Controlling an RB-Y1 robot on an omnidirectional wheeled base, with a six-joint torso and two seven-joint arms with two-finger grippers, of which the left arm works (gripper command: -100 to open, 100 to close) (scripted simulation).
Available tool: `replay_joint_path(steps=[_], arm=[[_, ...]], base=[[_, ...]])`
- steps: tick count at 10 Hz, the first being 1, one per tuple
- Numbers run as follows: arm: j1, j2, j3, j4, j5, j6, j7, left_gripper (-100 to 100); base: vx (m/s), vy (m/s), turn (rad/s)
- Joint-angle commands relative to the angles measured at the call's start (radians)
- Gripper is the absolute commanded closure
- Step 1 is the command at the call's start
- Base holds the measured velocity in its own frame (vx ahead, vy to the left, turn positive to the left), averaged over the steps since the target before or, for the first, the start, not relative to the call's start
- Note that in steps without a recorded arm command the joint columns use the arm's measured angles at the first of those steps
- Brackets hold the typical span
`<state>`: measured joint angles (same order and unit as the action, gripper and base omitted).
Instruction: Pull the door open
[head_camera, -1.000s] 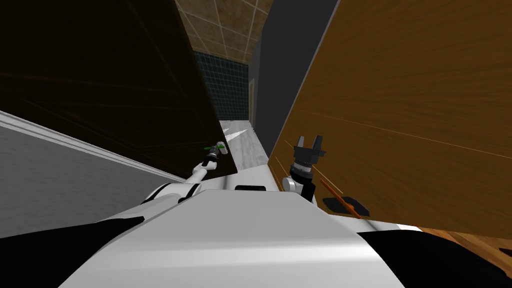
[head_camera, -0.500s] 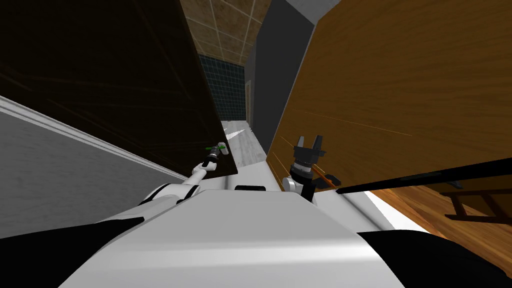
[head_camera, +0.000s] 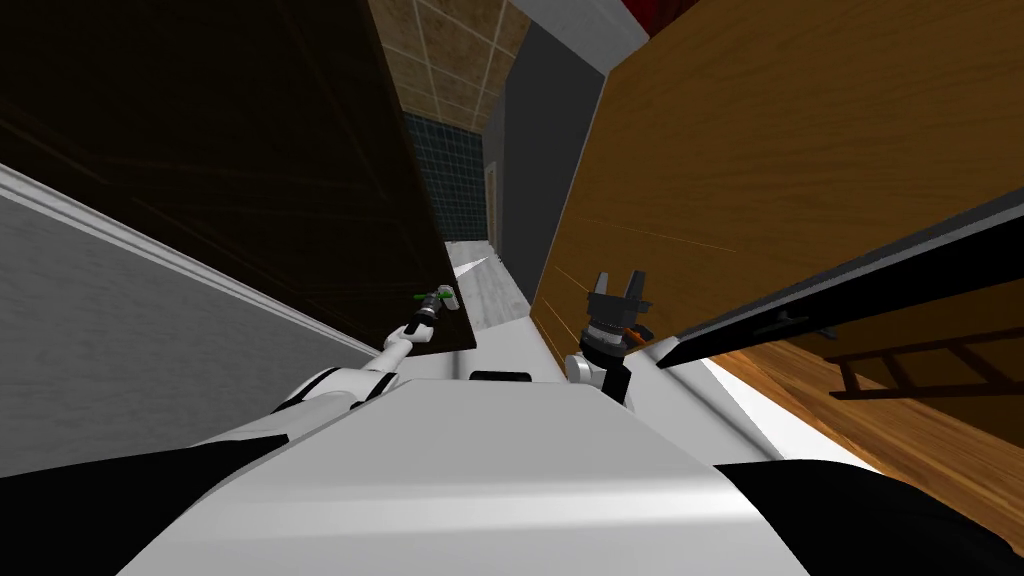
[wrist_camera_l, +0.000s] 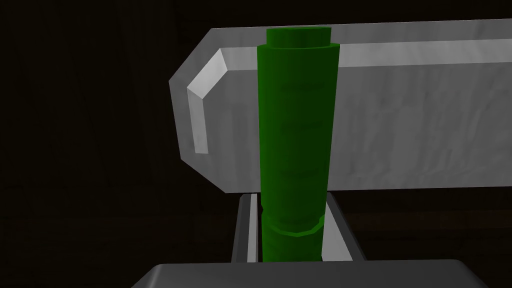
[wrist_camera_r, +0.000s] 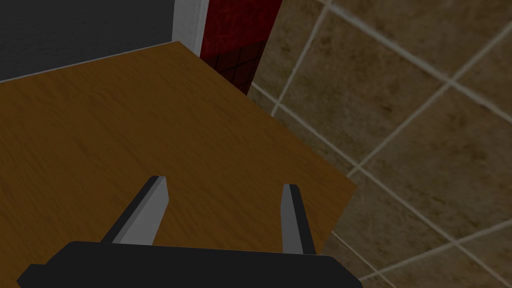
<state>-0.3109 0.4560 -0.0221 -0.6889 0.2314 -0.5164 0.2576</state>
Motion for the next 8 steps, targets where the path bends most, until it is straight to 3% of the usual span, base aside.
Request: replay_joint_path(steps=[1,8], arm=[[0.008,0.007,-0.019,-0.012,-0.003,-0.005,0.017,100],[0.031,0.048,-0.106,-0.049,-0.014,-0.030,0.091,100]], base=[[-0.243,0.088,-0.116],[-0.233,0.088,-0.110]])
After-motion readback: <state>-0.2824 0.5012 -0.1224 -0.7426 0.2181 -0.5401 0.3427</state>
